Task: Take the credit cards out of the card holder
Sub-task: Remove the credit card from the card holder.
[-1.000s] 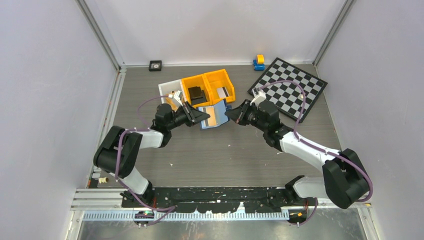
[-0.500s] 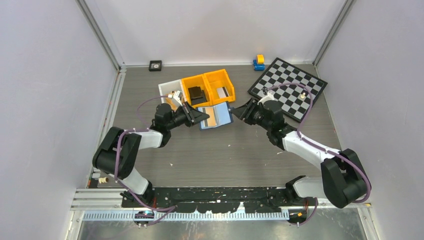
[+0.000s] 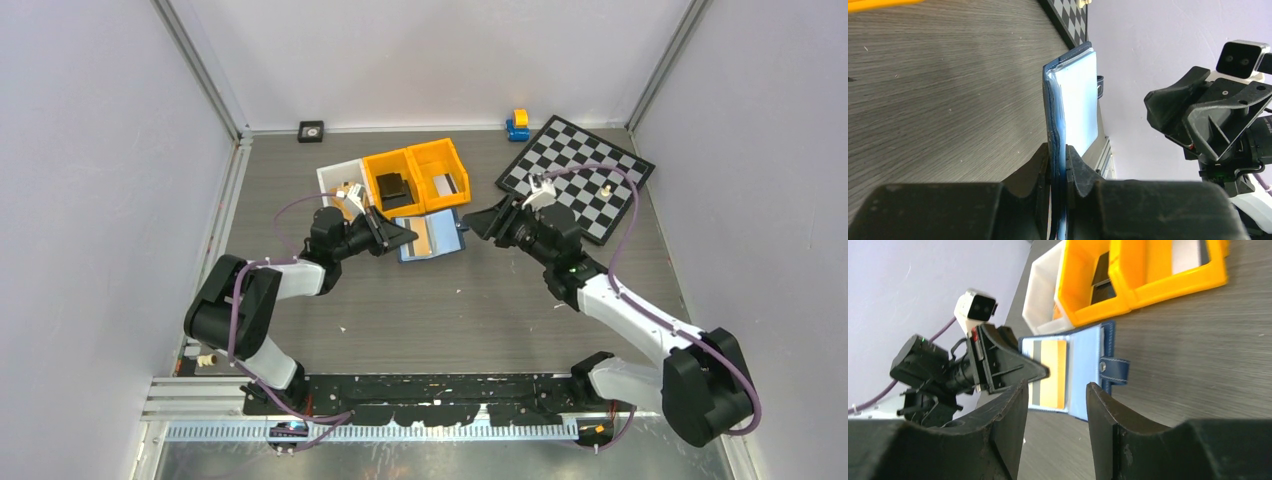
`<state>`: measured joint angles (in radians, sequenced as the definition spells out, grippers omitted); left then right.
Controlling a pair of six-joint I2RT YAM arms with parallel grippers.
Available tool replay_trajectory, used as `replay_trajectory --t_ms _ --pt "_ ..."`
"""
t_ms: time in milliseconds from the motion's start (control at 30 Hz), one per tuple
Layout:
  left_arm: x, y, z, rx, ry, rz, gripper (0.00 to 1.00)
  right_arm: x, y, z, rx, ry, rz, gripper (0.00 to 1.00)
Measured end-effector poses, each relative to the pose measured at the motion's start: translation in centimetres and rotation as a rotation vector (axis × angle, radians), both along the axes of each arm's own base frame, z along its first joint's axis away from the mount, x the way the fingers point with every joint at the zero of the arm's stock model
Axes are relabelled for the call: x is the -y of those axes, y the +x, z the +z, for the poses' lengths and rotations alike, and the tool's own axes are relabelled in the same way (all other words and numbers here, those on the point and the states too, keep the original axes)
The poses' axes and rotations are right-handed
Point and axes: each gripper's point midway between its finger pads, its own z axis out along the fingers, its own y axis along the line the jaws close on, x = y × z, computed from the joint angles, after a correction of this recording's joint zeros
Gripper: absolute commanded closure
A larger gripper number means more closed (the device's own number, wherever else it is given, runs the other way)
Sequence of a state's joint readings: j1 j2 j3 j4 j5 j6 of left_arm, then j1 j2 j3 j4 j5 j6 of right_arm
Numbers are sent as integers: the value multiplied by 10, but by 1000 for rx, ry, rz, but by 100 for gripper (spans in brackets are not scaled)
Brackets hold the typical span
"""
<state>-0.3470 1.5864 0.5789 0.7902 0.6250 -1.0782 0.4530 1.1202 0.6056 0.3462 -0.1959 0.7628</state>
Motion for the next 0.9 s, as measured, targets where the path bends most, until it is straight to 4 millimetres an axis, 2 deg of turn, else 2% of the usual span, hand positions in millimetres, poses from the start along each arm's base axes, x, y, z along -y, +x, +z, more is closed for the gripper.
replay_trajectory --t_ms 133,333,633,900 --pt "0 0 -1 7 6 -2 97 -21 -7 -7 -8 14 110 56" --pt "3 -3 -1 9 7 -13 97 -46 -11 -27 -68 35 228 56" --pt "7 -6 2 12 -1 -31 97 -61 4 -63 -187 31 248 60" --pt "9 -7 9 18 -29 -42 97 -60 10 -67 -222 45 230 61"
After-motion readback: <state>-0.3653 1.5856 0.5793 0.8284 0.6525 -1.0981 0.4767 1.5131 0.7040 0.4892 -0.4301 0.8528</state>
